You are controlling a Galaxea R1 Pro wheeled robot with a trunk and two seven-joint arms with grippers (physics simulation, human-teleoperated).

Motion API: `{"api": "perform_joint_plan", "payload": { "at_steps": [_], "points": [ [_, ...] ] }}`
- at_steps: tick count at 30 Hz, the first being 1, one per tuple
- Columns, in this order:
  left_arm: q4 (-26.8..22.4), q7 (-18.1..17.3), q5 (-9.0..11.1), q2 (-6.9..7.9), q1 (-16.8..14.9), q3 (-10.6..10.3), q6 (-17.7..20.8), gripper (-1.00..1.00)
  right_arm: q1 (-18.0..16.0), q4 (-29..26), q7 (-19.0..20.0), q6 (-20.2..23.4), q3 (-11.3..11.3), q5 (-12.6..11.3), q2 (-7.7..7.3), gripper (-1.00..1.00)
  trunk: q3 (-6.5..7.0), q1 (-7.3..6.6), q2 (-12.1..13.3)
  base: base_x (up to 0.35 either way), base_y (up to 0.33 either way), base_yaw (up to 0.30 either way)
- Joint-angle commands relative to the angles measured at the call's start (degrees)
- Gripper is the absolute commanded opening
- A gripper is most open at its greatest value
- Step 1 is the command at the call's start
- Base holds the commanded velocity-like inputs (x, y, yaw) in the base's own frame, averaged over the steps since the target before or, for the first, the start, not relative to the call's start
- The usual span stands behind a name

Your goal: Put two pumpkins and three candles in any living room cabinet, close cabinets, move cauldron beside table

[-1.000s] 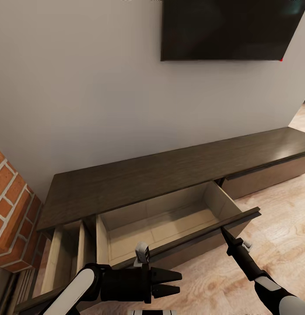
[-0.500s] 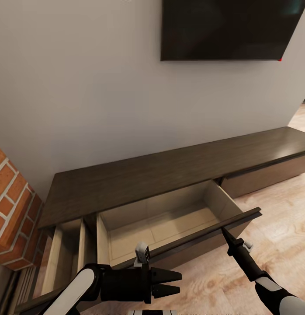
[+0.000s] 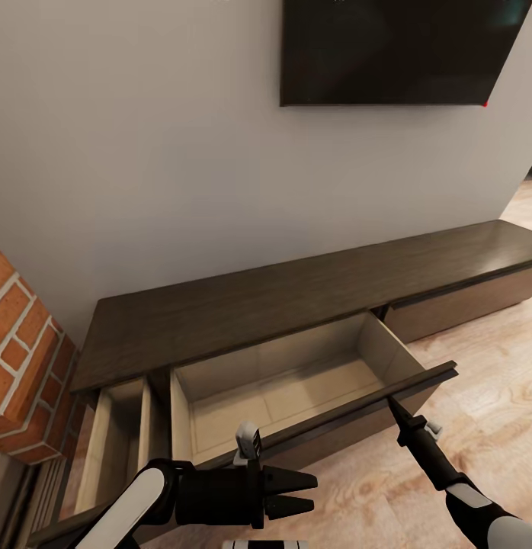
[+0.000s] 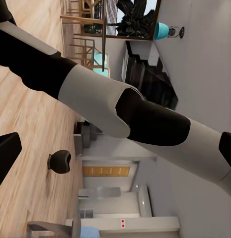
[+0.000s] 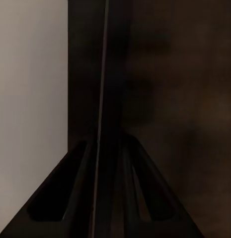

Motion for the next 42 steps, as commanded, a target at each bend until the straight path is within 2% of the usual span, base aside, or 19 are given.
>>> {"api": "perform_joint_plan", "payload": {
  "at_steps": [1, 33, 34, 42],
  "points": [
    [0.0, -0.6, -0.5, 0.03, -0.1, -0.1, 0.0, 1.0, 0.0, -4.8, 0.4, 0.9, 4.7, -0.1, 0.03, -1.0, -0.04, -0.03, 0.0, -0.03, 0.0, 0.0],
    [0.0, -0.6, -0.5, 0.03, -0.1, 0.0, 0.0, 1.0, 0.0, -4.8, 0.4, 0.9, 4.7, -0.1, -0.03, -1.0, -0.04, -0.03, 0.0, -0.033, 0.0, 0.0],
    [0.0, -0.6, -0.5, 0.03, -0.1, 0.0, 0.0, 1.0, 0.0, -4.8, 0.4, 0.9, 4.7, -0.1, -0.03, 1.0, -0.04, -0.03, 0.0, -0.003, 0.0, 0.0],
    [0.0, -0.6, -0.5, 0.03, -0.1, 0.0, 0.0, 1.0, 0.0, -4.8, 0.4, 0.9, 4.7, -0.1, -0.03, 1.0, -0.04, -0.03, 0.0, 0.0, 0.0, 0.0]
  ]
}}
